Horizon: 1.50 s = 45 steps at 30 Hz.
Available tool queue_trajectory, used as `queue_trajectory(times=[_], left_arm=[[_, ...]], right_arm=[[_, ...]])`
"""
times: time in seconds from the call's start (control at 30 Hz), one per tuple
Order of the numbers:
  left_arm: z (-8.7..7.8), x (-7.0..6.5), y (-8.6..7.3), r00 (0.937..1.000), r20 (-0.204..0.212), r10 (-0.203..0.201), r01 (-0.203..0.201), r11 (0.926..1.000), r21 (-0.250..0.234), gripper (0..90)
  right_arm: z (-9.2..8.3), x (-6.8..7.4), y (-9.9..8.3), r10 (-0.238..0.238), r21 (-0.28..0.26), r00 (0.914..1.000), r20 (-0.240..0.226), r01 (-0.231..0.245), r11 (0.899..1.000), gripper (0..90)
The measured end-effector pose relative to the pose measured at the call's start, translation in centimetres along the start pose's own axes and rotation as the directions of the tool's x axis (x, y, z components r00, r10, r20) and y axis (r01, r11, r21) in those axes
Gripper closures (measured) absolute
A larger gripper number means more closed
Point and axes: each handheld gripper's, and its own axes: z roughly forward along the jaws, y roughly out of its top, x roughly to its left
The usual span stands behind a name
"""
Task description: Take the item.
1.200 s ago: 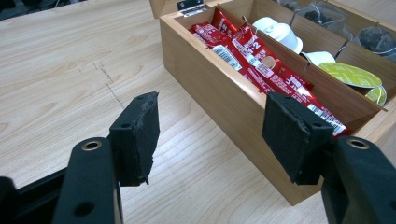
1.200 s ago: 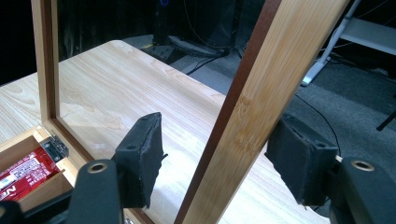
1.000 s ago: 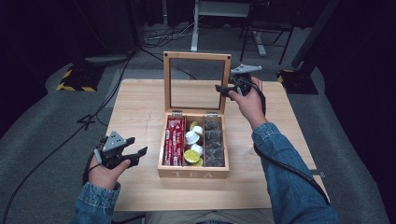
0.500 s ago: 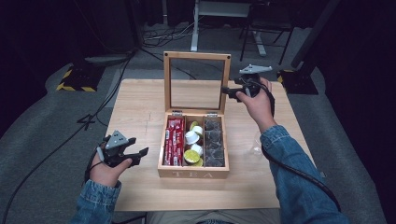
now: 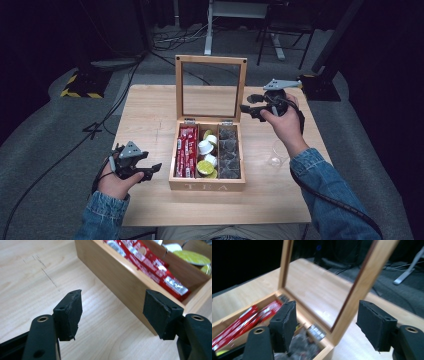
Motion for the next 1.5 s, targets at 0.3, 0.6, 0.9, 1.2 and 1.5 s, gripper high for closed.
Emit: queue_trajectory(times=[0.3, 0.6, 0.9, 1.2, 1.5], left_arm=[[0.9, 0.1, -1.4, 0.9999, -0.015, -0.008, 0.009, 0.9970, 0.077, 30.5], [2.2, 0.6, -3.0, 0.9990, -0.006, -0.045, 0.046, 0.9886, 0.143, 28.4], [3.7, 1.1, -3.9, 0.9973, -0.040, -0.061, 0.067, 0.9835, 0.168, 27.3], [4.6, 0.9, -3.8, 0.9981, -0.061, 0.012, -0.003, 0.9899, 0.142, 24.5], [4.9, 1.0, -4.0, 0.9981, -0.060, 0.015, -0.008, 0.9941, 0.109, 21.4]], right_arm=[[1.5, 2.3, -3.0, -0.005, 0.092, 0.9959, -0.090, 0.013, 0.996, 37.6], [3.0, 3.8, -4.9, -0.023, 0.165, 0.9887, -0.148, 0.048, 0.985, 37.8], [4.9, 5.3, -6.3, -0.048, 0.230, 0.9802, -0.192, 0.092, 0.969, 44.7], [6.6, 5.5, -7.2, -0.060, 0.278, 0.9801, -0.189, 0.112, 0.954, 46.8], [7.4, 5.6, -7.9, -0.076, 0.317, 0.9810, -0.178, 0.130, 0.940, 59.8]])
